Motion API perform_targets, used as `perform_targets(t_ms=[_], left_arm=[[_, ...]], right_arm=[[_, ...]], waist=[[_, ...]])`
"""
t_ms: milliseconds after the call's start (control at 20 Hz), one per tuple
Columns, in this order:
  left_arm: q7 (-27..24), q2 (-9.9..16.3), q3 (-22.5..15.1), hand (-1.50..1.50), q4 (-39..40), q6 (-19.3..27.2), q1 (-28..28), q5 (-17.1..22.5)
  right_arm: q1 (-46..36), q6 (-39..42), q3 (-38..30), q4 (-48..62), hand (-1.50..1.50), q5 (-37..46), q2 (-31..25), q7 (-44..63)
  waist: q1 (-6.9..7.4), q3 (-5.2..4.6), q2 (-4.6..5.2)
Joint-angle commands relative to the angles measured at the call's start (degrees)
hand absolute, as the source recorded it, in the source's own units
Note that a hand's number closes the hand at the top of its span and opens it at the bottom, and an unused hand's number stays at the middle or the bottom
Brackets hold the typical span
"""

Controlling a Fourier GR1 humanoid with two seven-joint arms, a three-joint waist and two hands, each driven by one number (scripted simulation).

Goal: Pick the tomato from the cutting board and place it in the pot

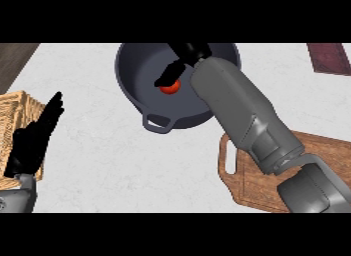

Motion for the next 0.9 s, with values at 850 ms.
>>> perform_targets(t_ms=[850], left_arm=[[-0.3,0.1,2.7,0.00,-1.0,0.2,4.5,0.6]], right_arm=[[0.1,21.3,-17.4,4.6,-1.50,-19.5,-7.7,-9.5]], waist=[[-5.11,0.06,-1.52]])
